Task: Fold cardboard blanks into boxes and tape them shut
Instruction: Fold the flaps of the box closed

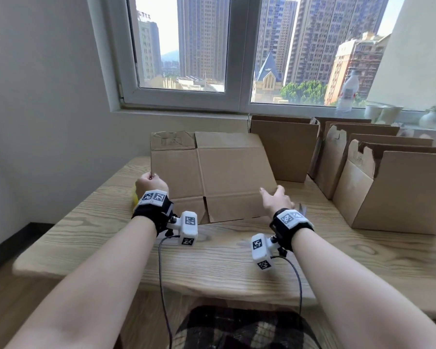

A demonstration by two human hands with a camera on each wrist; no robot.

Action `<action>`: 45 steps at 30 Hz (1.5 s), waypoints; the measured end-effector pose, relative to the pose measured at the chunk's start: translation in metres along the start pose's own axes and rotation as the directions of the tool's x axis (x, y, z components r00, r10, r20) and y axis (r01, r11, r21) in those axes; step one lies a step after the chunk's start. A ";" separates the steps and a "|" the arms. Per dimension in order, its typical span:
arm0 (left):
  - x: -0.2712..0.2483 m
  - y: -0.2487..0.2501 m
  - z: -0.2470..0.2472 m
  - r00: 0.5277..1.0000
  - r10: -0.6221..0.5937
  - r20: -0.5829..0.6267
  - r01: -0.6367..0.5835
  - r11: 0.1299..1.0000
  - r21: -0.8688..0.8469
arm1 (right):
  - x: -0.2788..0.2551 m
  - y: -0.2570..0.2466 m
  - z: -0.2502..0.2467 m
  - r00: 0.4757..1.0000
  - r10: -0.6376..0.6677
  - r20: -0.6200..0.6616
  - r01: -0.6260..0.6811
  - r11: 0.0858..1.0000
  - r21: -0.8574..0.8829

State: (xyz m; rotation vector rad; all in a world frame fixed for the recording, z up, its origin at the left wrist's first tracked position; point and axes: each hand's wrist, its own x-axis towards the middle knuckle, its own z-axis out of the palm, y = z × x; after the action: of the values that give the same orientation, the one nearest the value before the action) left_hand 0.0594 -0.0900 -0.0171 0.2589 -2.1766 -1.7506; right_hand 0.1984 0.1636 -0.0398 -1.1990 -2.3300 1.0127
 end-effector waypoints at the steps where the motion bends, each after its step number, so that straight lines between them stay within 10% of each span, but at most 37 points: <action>1: 0.002 0.000 -0.002 1.000 -0.011 -0.001 0.011 1.000 -0.018 | -0.002 -0.002 0.003 1.000 0.006 -0.021 -0.006 0.999 0.046; 7: 0.007 -0.001 -0.009 0.987 -0.133 0.092 0.131 0.991 0.028 | -0.015 -0.012 0.004 0.970 -0.057 -0.238 0.097 0.982 0.161; 12: 0.008 -0.002 -0.005 0.940 -0.047 0.339 0.007 0.993 0.119 | -0.018 -0.031 -0.002 0.952 -0.120 -0.282 0.184 0.960 0.210; 16: 0.002 0.014 0.002 0.877 0.115 0.466 -0.123 0.992 -0.012 | -0.017 -0.051 -0.009 0.945 -0.137 -0.296 0.228 0.927 0.298; 23: -0.015 0.022 0.005 0.786 0.101 0.610 0.134 0.935 -0.328 | -0.027 -0.055 -0.010 0.952 -0.189 -0.242 0.289 0.818 0.497; 26: -0.025 0.023 0.002 0.756 0.191 0.626 0.033 0.945 -0.327 | -0.035 -0.048 -0.005 0.960 -0.183 -0.213 0.271 0.795 0.542; 34: -0.002 -0.015 0.033 0.852 0.203 0.482 -0.060 0.954 -0.294 | -0.039 -0.045 0.010 0.957 -0.232 -0.174 0.279 0.897 0.343; 45: -0.020 0.020 0.022 0.870 0.298 0.394 -0.253 0.954 -0.161 | -0.028 -0.054 -0.005 0.941 -0.271 -0.202 0.318 0.913 0.255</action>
State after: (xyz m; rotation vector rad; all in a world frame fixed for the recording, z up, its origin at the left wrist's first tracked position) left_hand 0.0710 -0.0588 -0.0049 -0.4756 -2.2413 -1.8688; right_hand 0.1873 0.1222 0.0037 -0.7590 -2.0705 1.0525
